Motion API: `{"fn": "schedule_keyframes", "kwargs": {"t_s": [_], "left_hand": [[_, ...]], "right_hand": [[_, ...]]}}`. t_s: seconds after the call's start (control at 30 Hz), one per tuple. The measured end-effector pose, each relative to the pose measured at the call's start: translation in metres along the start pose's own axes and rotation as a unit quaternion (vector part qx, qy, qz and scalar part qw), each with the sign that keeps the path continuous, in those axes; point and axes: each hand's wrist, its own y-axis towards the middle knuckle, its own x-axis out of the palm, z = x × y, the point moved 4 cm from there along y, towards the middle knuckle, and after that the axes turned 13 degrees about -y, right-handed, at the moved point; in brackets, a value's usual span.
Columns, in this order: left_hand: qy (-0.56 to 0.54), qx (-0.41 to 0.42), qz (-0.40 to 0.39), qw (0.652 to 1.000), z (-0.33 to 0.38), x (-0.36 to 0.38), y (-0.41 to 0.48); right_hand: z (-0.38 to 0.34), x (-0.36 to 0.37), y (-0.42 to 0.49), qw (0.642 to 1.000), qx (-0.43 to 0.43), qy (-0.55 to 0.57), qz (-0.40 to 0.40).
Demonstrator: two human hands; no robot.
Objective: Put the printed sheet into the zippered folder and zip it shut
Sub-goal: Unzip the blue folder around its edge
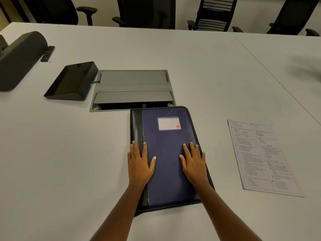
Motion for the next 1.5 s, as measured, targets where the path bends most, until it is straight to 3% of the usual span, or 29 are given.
{"fn": "schedule_keyframes", "kwargs": {"t_s": [0.17, 0.33, 0.57, 0.9, 1.07, 1.2, 1.5], "left_hand": [[-0.067, -0.025, -0.021, 0.997, -0.001, -0.009, 0.016], [-0.106, -0.063, -0.027, 0.992, 0.000, -0.015, 0.027], [-0.204, -0.096, 0.003, 0.974, 0.004, -0.020, 0.024], [-0.189, -0.090, 0.039, 0.977, 0.006, -0.007, -0.002], [-0.075, -0.091, 0.064, 0.991, 0.016, 0.000, -0.001], [0.016, -0.058, 0.033, 0.998, 0.022, 0.005, 0.014], [0.048, -0.026, 0.001, 0.998, 0.011, -0.004, 0.070]], "right_hand": [[0.018, -0.010, 0.018, 0.997, 0.057, 0.043, -0.025], [0.023, -0.014, 0.028, 0.974, 0.071, 0.208, -0.059], [0.026, -0.011, 0.022, 0.970, 0.051, 0.227, -0.071], [0.037, -0.006, -0.001, 0.962, 0.044, 0.260, -0.065], [0.034, -0.008, 0.005, 0.977, 0.041, 0.204, -0.051], [0.010, -0.011, 0.027, 0.993, -0.019, 0.105, -0.043], [-0.056, -0.022, 0.099, 0.992, -0.123, 0.011, -0.036]]}}
